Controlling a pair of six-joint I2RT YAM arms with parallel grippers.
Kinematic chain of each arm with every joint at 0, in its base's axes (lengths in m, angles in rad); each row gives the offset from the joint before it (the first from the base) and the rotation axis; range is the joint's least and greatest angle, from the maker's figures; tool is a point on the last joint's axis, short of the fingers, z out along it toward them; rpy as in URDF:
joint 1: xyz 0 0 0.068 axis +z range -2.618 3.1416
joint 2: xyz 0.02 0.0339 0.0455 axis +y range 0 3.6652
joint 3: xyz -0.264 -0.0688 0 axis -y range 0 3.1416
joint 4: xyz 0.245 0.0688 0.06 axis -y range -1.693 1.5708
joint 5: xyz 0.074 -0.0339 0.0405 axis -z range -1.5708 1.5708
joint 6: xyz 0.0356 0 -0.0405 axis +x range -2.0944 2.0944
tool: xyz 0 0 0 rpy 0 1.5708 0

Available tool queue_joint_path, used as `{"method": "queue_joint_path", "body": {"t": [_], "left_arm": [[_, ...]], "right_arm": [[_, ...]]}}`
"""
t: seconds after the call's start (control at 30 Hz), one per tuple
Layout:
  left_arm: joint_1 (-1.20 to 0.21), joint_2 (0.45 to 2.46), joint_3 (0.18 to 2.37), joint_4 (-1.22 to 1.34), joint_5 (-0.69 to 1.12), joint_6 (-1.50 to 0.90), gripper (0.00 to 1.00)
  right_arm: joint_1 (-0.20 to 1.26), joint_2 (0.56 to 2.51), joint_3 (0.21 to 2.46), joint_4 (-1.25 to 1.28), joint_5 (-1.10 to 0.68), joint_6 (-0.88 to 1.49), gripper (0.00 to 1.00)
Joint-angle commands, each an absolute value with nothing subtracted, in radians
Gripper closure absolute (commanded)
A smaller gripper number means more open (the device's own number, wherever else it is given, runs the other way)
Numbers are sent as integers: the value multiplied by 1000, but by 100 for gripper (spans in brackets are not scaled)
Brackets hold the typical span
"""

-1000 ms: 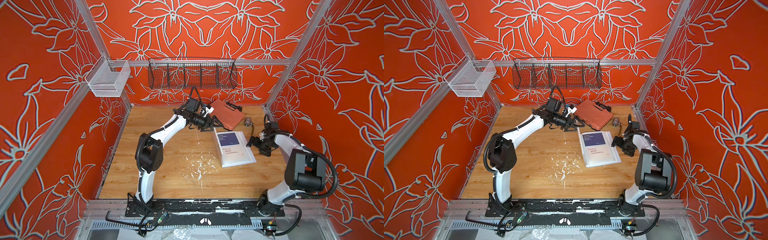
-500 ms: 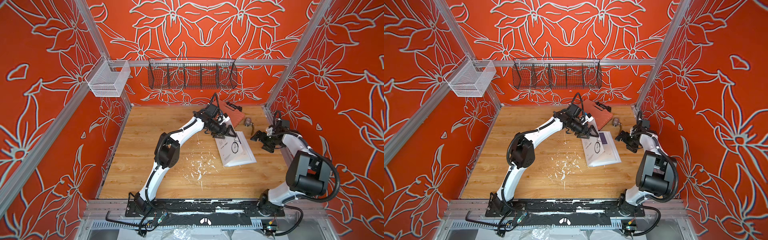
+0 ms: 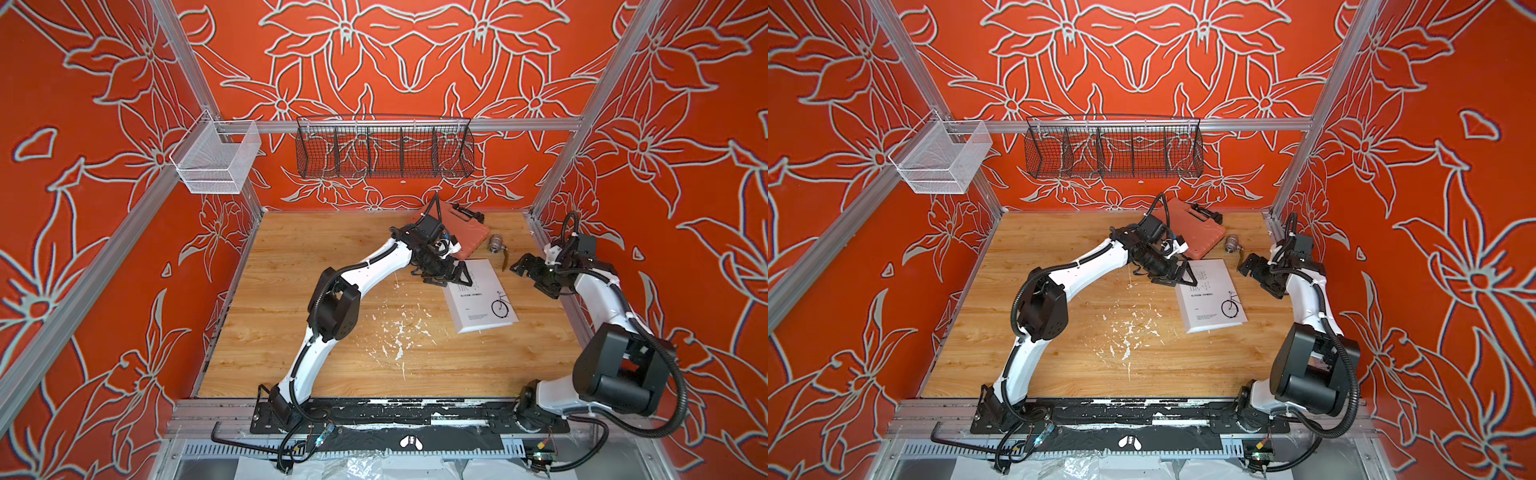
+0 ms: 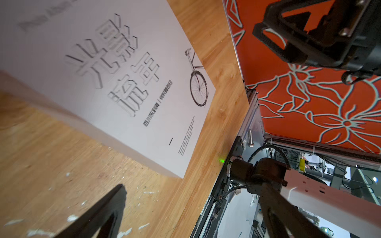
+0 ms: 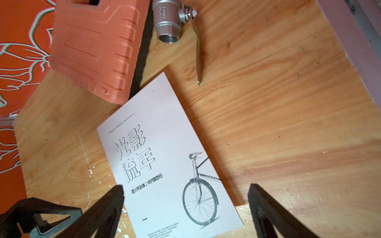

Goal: Place the photos into the photo albums
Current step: Close the photo album at the center of the board, then move the photo album to the center of the board.

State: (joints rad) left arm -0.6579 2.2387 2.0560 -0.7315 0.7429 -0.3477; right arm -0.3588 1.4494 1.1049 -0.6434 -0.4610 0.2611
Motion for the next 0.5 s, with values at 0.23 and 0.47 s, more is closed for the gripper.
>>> {"method": "queue_joint_path", "body": {"t": [0.23,0.47], "left_arm": [[-490,2029,1802,-550,719,-454,1],[-391,1924,1620,-474,691,-512,1]], "right_arm": [[-306,1673,1090,-644,-492,172,6],[-234,1801,1119,-632,-434,193,11]]}}
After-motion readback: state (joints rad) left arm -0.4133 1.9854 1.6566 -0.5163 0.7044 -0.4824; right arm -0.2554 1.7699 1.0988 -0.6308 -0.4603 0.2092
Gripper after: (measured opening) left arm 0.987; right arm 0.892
